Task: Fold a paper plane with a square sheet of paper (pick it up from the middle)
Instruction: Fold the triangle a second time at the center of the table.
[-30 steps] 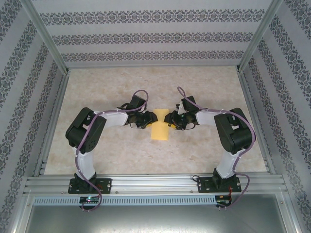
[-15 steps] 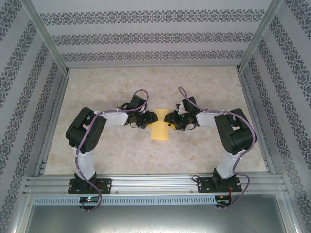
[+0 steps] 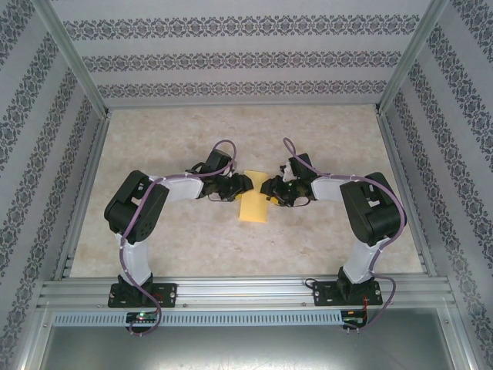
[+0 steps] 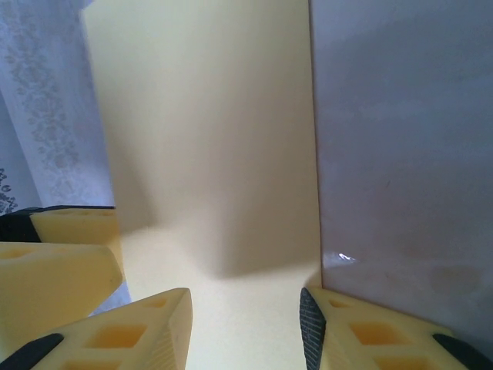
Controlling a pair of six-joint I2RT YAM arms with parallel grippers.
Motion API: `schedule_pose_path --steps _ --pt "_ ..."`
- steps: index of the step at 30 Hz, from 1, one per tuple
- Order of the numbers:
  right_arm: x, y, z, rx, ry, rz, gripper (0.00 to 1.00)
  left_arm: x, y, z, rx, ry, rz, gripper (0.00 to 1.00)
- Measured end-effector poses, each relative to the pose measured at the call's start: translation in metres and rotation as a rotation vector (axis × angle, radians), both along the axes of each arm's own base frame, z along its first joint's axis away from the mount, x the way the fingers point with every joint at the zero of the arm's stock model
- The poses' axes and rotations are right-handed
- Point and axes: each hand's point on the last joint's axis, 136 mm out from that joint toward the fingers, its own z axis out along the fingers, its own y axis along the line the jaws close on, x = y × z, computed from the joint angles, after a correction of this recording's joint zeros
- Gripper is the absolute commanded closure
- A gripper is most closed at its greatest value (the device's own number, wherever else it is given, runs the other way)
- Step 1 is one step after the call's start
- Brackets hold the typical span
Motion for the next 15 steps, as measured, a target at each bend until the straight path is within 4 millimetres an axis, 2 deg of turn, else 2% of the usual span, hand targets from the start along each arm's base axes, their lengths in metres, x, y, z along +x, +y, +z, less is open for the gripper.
schedule_pose_path --steps 2,4,6,12,15 --pt "0.001 0.000 0.001 0.002 -0.006 0.000 0.57 0.002 -0.003 0.004 -0.020 -0.006 0.001 0.63" --pt "0.001 0.000 0.003 0.006 -0.015 0.000 0.57 0.004 -0.004 0.006 -0.037 -0.010 0.006 0.70" --pt "0.000 0.000 0.012 0.012 -0.037 0.000 0.56 0.007 -0.004 0.007 -0.052 -0.003 0.018 0.74" --pt "-0.006 -0.006 0.061 0.000 -0.235 0.017 0.54 0.016 0.002 0.008 -0.076 0.008 0.053 0.81" --pt "-0.021 0.004 0.077 -0.057 -0.370 0.088 0.53 0.015 0.000 0.006 -0.089 0.024 0.051 0.86"
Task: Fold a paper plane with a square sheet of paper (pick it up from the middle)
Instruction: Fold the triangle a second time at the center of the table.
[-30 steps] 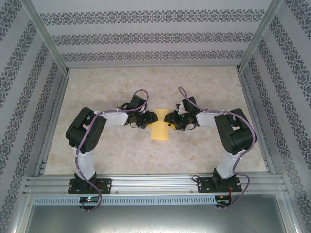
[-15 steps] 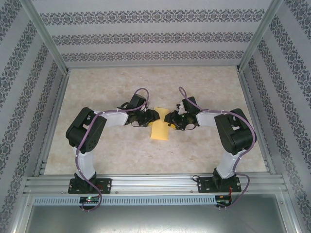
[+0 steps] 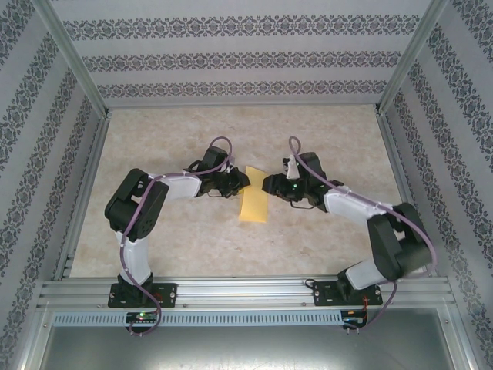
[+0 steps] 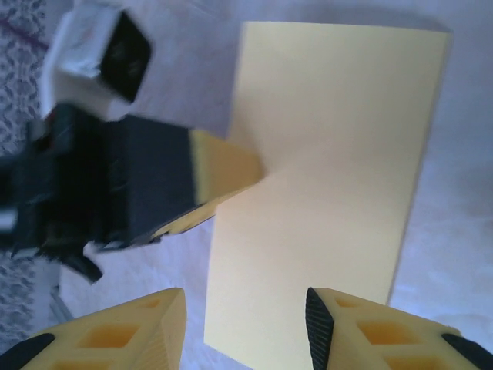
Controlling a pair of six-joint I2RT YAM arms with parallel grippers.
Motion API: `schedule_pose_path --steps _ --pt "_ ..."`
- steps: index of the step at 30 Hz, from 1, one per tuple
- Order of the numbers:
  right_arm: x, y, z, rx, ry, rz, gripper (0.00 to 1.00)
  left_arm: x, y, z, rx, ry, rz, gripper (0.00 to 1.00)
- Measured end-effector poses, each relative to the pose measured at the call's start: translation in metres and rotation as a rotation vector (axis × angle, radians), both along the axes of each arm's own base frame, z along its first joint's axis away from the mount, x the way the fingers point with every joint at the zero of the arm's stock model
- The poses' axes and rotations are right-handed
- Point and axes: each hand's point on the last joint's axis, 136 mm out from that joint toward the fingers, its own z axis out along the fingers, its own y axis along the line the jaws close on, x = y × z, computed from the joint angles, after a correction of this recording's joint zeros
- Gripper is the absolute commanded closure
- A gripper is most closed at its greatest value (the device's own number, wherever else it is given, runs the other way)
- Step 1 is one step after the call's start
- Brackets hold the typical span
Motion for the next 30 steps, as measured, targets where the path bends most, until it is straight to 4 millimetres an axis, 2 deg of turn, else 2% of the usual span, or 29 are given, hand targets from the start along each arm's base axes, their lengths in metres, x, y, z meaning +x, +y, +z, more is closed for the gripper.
schedule_pose_path --steps 3,6,13,17,24,30 --pt "-0.021 0.019 0.006 -0.101 -0.134 0.097 0.53 0.000 -0.002 -0.001 -0.009 0.013 -0.003 0.89" --pt "-0.042 0.034 0.003 -0.210 -0.250 0.188 0.51 0.000 -0.003 -0.001 -0.014 0.017 -0.005 0.90" --pt "-0.072 0.053 -0.009 -0.450 -0.463 0.342 0.42 -0.001 -0.003 -0.001 -0.017 0.021 -0.006 0.92" --pt "-0.076 0.059 -0.023 -0.571 -0.510 0.390 0.39 -0.001 -0.004 -0.001 -0.019 0.024 -0.004 0.92" --pt "-0.064 0.062 -0.038 -0.755 -0.554 0.391 0.41 -0.001 -0.004 0.000 -0.021 0.028 -0.004 0.92" --pt "-0.059 0.061 -0.047 -0.850 -0.574 0.390 0.52 -0.001 -0.004 0.000 -0.022 0.030 -0.002 0.92"
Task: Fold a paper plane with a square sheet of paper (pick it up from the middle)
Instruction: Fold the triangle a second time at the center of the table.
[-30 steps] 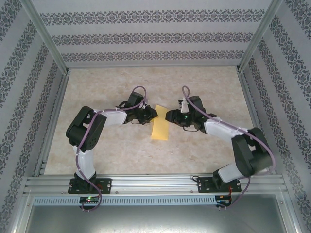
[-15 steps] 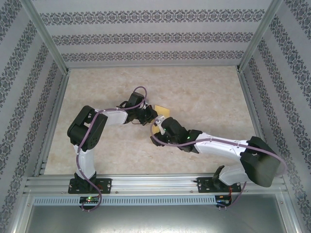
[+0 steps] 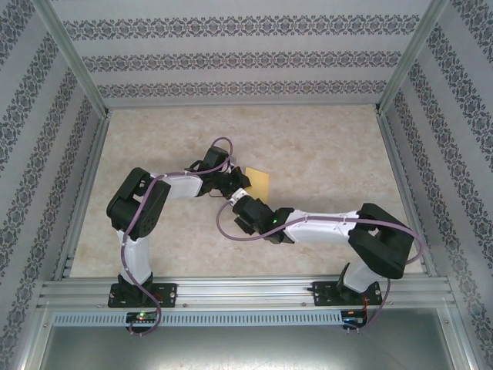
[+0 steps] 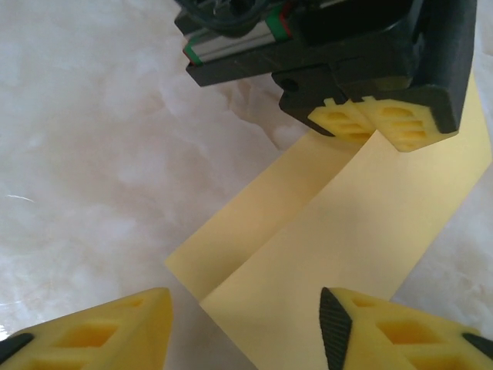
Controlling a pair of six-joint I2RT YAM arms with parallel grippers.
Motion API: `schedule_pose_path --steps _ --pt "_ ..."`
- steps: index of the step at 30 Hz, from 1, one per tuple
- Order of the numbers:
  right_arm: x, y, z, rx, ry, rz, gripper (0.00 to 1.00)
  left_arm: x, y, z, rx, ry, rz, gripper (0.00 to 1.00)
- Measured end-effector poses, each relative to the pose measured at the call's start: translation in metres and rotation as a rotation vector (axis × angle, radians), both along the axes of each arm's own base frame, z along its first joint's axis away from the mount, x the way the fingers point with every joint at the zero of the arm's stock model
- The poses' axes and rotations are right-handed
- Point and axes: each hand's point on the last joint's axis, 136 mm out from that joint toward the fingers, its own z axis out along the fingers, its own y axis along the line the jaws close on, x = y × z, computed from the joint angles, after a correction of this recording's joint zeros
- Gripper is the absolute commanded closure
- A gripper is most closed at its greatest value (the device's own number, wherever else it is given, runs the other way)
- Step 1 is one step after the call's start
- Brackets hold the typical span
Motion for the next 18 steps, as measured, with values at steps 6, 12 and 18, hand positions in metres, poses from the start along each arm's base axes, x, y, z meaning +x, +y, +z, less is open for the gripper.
schedule_pose_path --steps 6,12,18 --pt "-0.001 0.002 0.002 -0.022 -0.026 0.008 0.74 0.000 0.000 0.000 0.000 0.001 0.000 0.92" --pt "0.002 -0.002 0.005 -0.033 -0.048 -0.014 1.00 0.000 0.000 0.000 0.001 0.001 0.000 0.89" --pt "0.007 -0.005 0.016 0.000 -0.057 -0.038 1.00 0.000 0.000 0.000 0.005 0.003 -0.002 0.78"
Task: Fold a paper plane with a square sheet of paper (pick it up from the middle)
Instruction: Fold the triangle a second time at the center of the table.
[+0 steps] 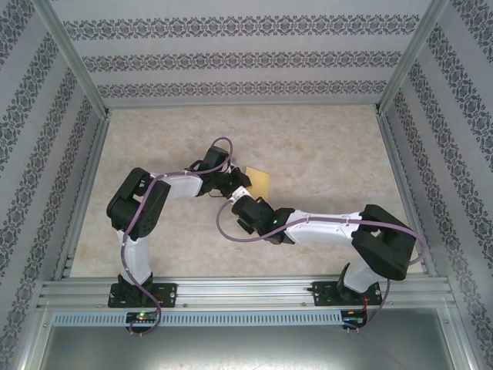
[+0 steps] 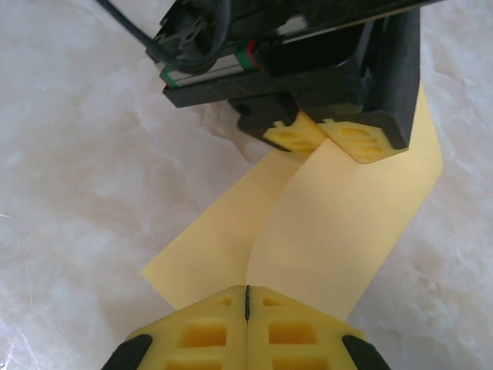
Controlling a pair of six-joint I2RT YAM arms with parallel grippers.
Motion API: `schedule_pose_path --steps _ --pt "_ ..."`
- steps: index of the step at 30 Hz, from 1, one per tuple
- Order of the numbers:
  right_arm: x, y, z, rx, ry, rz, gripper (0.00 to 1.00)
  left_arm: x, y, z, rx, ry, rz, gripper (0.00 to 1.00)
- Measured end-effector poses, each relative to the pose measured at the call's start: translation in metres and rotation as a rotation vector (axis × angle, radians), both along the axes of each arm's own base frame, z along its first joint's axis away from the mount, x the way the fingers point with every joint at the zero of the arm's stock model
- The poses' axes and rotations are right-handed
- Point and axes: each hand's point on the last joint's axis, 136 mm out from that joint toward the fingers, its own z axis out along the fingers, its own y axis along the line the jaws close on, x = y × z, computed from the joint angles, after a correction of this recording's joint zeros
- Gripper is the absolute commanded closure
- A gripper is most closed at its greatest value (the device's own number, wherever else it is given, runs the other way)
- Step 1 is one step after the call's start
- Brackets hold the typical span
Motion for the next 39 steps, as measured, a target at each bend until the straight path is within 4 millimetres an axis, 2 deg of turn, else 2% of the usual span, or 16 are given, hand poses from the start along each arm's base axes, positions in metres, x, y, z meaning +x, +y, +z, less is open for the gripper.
schedule_pose_path --steps 2,4,8,12,15,18,21,25,31,36,39 --pt "0.001 -0.001 0.003 0.021 0.006 -0.009 1.00 0.000 0.001 0.000 0.008 -0.004 -0.005 0.70" --pt "0.003 -0.002 0.006 0.051 0.022 -0.018 1.00 0.000 0.003 0.000 0.031 -0.007 -0.005 0.57" --pt "0.006 -0.003 0.010 0.131 0.068 -0.055 1.00 -0.002 0.016 0.007 0.105 -0.027 0.019 0.48" --pt "0.007 -0.004 0.012 0.218 0.126 -0.119 1.00 0.000 0.037 0.026 0.212 -0.077 0.075 0.43" --pt "0.003 -0.002 0.009 0.274 0.178 -0.171 1.00 0.001 0.054 0.043 0.274 -0.116 0.129 0.51" --pt "0.000 0.000 0.010 0.333 0.222 -0.216 1.00 -0.003 0.065 0.052 0.299 -0.142 0.162 0.68" --pt "0.001 0.000 0.019 0.414 0.246 -0.257 1.00 -0.013 0.071 0.042 0.315 -0.119 0.169 0.79" --pt "0.008 -0.013 0.024 0.508 0.276 -0.325 1.00 -0.030 0.077 0.017 0.339 -0.055 0.155 0.82" --pt "0.012 -0.032 0.009 0.559 0.340 -0.373 1.00 -0.033 0.058 0.008 0.270 -0.035 0.095 0.83" --pt "0.013 -0.035 0.004 0.608 0.396 -0.358 1.00 -0.036 0.032 0.002 0.229 -0.016 0.029 0.91" --pt "0.016 -0.040 0.002 0.633 0.415 -0.362 1.00 -0.041 0.023 -0.004 0.222 0.000 0.005 0.92"
